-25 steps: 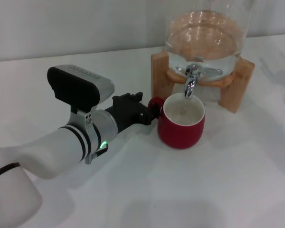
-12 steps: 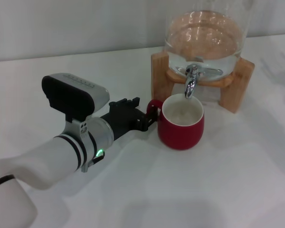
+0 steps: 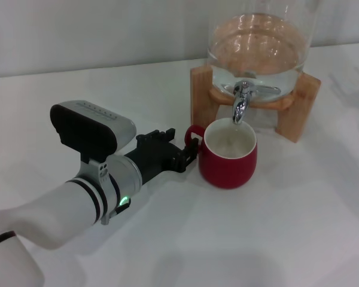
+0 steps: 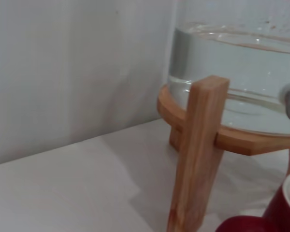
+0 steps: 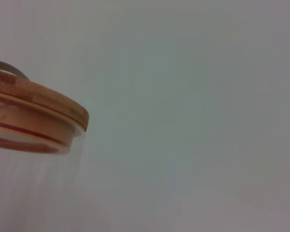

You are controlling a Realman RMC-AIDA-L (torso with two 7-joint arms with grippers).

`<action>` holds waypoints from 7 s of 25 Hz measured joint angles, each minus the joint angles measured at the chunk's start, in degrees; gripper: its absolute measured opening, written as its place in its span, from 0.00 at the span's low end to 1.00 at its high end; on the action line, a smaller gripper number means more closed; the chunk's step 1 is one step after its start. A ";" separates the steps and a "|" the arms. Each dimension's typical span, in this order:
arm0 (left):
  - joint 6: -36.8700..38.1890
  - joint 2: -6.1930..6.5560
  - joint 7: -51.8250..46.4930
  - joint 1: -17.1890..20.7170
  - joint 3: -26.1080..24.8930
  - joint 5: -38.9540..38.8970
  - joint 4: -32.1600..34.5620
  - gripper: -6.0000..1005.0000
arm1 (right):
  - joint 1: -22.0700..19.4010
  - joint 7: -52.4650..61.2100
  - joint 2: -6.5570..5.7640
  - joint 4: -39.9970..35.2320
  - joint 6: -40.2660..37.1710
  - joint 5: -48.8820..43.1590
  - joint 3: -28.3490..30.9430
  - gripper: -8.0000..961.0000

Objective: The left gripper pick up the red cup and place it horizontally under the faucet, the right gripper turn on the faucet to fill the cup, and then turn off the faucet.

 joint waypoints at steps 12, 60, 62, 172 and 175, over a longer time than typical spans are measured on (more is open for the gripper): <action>0.08 0.09 0.00 3.00 -1.51 4.17 -2.72 0.55 | 0.20 -0.44 0.05 -0.20 -0.98 0.00 -0.02 0.70; -42.60 -0.68 4.56 26.06 -34.90 22.37 -3.44 0.55 | -3.33 -0.61 -0.43 0.15 1.40 0.71 3.05 0.70; -44.78 -0.66 4.59 25.88 -37.98 21.66 -2.12 0.55 | -3.54 -0.61 -0.29 0.16 2.16 0.71 3.83 0.70; -47.05 0.08 13.18 16.12 -52.66 8.53 8.93 0.84 | -2.47 7.57 -0.84 -1.39 14.78 -8.05 -30.15 0.70; -47.17 0.08 13.18 16.12 -52.67 8.53 8.93 0.84 | -2.56 7.38 -0.91 -1.39 15.59 -8.51 -30.15 0.70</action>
